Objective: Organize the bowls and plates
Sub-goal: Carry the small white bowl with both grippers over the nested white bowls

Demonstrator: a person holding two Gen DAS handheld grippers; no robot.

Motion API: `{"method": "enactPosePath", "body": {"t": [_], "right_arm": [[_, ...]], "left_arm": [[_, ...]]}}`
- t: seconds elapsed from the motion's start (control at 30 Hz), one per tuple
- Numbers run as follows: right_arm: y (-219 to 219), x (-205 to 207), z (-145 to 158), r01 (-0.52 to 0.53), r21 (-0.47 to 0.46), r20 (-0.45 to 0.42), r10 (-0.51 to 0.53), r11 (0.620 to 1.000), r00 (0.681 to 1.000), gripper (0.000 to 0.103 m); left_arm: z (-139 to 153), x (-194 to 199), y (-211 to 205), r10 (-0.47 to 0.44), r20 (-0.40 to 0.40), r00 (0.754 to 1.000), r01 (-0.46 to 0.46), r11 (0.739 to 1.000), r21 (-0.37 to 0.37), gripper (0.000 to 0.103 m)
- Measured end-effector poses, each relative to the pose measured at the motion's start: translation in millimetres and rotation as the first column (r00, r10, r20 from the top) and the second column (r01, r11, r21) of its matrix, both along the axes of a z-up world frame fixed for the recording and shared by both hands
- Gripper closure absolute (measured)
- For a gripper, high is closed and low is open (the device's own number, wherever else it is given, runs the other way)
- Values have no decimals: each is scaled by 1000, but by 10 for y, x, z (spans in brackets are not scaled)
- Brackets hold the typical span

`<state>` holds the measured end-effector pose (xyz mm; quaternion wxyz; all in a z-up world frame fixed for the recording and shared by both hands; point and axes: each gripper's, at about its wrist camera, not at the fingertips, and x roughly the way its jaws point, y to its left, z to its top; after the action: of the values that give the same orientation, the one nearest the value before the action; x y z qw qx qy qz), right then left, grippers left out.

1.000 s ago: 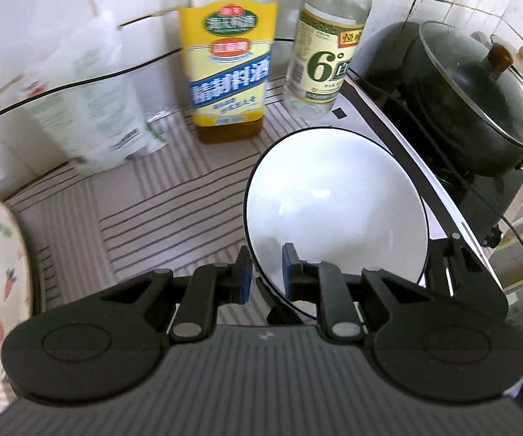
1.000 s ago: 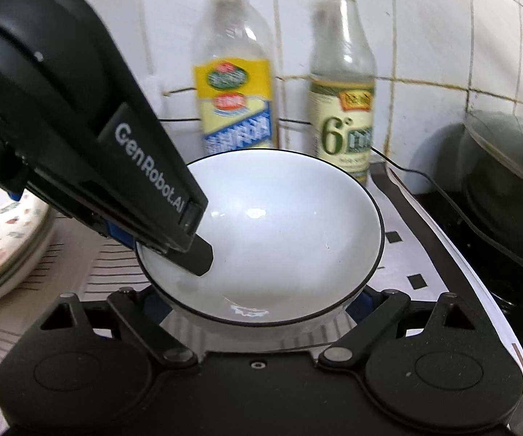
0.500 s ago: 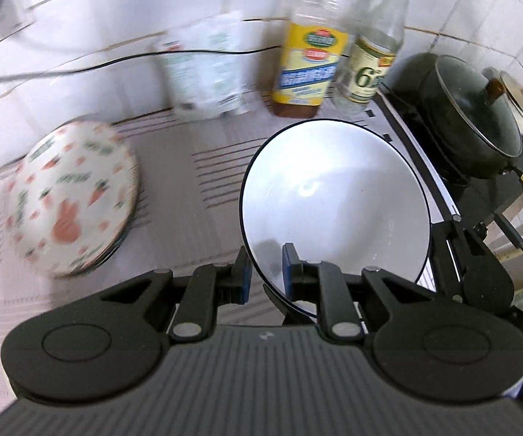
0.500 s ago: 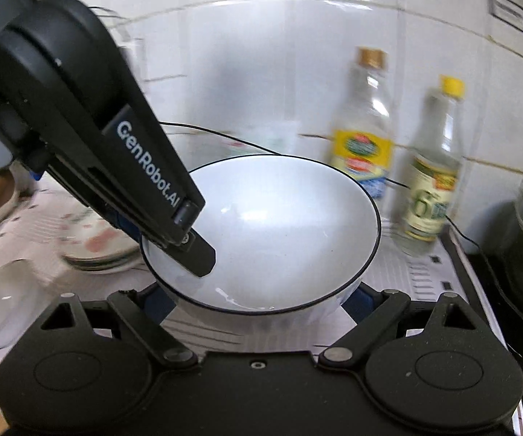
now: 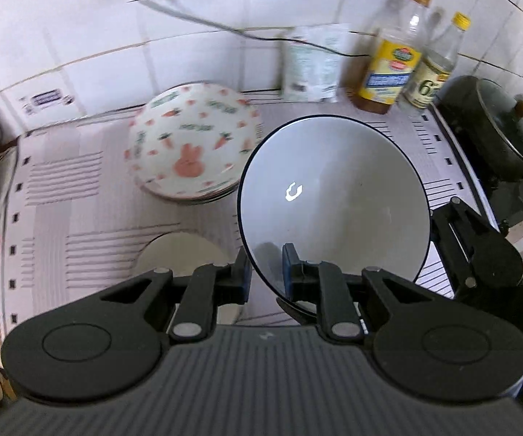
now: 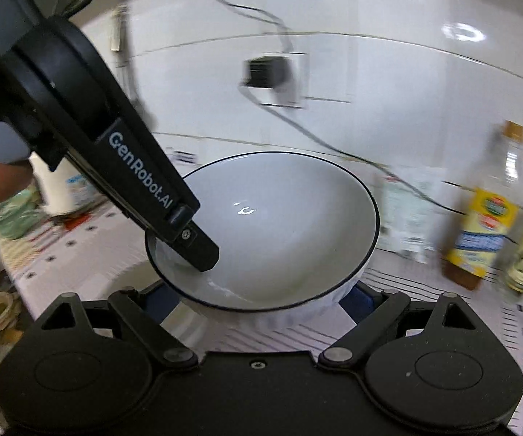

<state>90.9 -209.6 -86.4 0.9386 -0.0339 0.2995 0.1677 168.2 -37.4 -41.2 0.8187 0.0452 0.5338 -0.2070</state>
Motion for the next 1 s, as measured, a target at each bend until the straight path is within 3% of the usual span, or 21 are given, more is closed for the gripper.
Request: {"method": "enactPosePath", "body": {"t": [0.3,0.63,0.8,0.9,1.0], "right_arm": [[461,-13,-65,-173,75,-42,176,982,983,8],[721,159,-390,-199,115,-128,213,973,969,8],[854,244,-504,-199,58,-165,206,978,964,9],[984,245,-522,-213,-66,-164,200,975,966,9],[1076,283,-584,-220,-133,-169,197,966,966,10]], "left_arm": [[-215,-20,634,94,-50,994,-94,995,20,88],[-629,140,776,147,-88,985,-143,988,57,88],[-766,199,826,155,-111,982,-153,988,30,88],[-835,268,838,193,-164,967,-191,981,27,88],[-846,286,786,184,-157,970,-177,982,62,88]]}}
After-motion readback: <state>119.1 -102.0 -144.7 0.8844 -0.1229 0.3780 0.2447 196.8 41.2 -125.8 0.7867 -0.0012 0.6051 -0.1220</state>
